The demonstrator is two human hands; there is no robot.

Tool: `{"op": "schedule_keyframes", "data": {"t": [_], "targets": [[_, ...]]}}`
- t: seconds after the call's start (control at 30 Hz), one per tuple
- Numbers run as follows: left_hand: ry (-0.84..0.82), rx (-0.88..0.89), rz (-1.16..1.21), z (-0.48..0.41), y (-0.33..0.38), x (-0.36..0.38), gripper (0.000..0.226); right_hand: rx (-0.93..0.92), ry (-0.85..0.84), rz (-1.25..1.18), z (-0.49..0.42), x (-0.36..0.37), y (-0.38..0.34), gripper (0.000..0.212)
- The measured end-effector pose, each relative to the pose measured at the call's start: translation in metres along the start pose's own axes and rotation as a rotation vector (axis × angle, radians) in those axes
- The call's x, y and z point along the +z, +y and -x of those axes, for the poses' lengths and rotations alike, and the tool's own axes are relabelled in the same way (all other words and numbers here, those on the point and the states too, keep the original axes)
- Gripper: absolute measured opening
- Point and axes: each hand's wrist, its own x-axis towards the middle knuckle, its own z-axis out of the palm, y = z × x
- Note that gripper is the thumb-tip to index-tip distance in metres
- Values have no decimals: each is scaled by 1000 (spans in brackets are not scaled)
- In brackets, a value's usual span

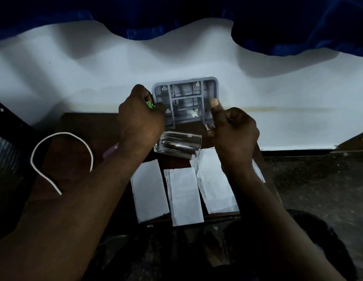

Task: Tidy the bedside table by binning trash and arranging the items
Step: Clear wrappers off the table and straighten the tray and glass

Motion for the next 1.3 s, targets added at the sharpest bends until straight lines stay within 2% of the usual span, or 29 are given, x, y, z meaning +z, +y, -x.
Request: {"op": "schedule_keyframes", "data": {"t": [0.03, 0.07, 0.13, 0.23, 0.3, 0.37, 0.47, 0.73, 0.8, 0.93, 1.0, 1.07, 1.2, 1.3], "targets": [[1, -1, -1, 0, 1, 0, 19, 1, -17, -14, 1, 0, 0, 56], [2, -4, -8, 0, 1, 0, 18, -2, -42, -39, 0, 1, 1, 45], [4, -9, -27, -1, 2, 0, 18, -47, -104, -12, 0, 1, 2, 14], [-7, 14, -27, 1, 3, -2, 21, -160, -212, 146, 2, 1, -1, 48], [-20, 58, -19, 3, 4, -3, 23, -216, -303, 254, 7, 2, -3, 59], [-43, 121, -28, 5, 7, -3, 23, -194, -349, 287, 7, 3, 0, 54], [-79, 185, -45, 10, 11, -3, 23, -67, -384, 255, 4, 4, 2, 49], [-135, 211, -50, 16, 13, -4, 18, 95, -479, 187, 0, 3, 8, 38], [-124, 208, -41, 18, 14, -5, 18, 148, -519, 123, -1, 1, 6, 42], [-105, 218, -45, 18, 14, -4, 18, 146, -572, 78, -4, 1, 7, 33], [-95, 215, -56, 18, 13, -3, 16, 110, -566, 148, -5, 2, 8, 33], [-67, 199, -69, 17, 12, -2, 15, -4, -523, 328, -4, 4, 6, 38], [24, 138, -82, 13, 9, -2, 13, -264, -394, 537, 12, 6, -2, 59], [44, 129, -92, 12, 10, -1, 19, -356, -350, 664, 21, 7, -9, 49]]}}
